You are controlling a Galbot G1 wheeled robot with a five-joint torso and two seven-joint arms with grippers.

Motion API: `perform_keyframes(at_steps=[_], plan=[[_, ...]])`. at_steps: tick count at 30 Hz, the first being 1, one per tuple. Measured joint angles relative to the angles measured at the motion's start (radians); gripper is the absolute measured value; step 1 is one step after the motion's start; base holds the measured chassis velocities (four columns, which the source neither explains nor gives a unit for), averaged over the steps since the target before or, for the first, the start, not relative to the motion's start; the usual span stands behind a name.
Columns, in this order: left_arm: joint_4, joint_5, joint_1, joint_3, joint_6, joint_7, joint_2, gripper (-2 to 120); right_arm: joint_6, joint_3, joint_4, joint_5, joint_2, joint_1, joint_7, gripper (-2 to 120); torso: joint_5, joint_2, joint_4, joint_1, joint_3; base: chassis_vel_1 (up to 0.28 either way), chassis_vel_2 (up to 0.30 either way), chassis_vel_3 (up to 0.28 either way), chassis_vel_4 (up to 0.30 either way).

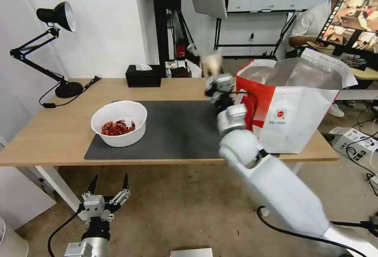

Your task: Pick up the trash from the table and place it into the takeout bag.

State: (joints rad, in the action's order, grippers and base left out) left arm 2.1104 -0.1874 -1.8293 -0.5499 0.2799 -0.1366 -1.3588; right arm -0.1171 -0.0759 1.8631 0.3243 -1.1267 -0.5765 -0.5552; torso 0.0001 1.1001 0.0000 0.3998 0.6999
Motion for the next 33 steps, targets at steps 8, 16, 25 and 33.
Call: perform_keyframes(at_steps=[8, 16, 25, 33], plan=[[0.005, -0.002, 0.003, -0.003, -0.003, 0.000, 0.004, 100, -0.137, 0.102, -0.019, 0.149, 0.106, 0.069, -0.138, 7, 0.0001, 0.000, -0.0001, 0.000, 0.000, 0.000, 0.000, 0.000, 0.000], [0.019, 0.002, -0.005, 0.001, -0.003, 0.001, 0.000, 100, -0.215, 0.124, -0.014, 0.178, 0.149, 0.057, -0.183, 9, 0.0001, 0.000, 0.0000, 0.000, 0.000, 0.000, 0.000, 0.000, 0.000], [0.032, 0.003, -0.017, -0.005, -0.004, 0.003, 0.009, 100, -0.264, 0.135, 0.016, 0.206, 0.172, 0.038, -0.186, 41, -0.0002, 0.000, 0.0000, 0.000, 0.000, 0.000, 0.000, 0.000, 0.000], [0.035, 0.016, -0.025, 0.005, -0.004, 0.003, -0.001, 100, -0.276, 0.141, 0.033, 0.231, 0.198, 0.034, -0.185, 68, -0.0001, 0.000, 0.0000, 0.000, 0.000, 0.000, 0.000, 0.000, 0.000]])
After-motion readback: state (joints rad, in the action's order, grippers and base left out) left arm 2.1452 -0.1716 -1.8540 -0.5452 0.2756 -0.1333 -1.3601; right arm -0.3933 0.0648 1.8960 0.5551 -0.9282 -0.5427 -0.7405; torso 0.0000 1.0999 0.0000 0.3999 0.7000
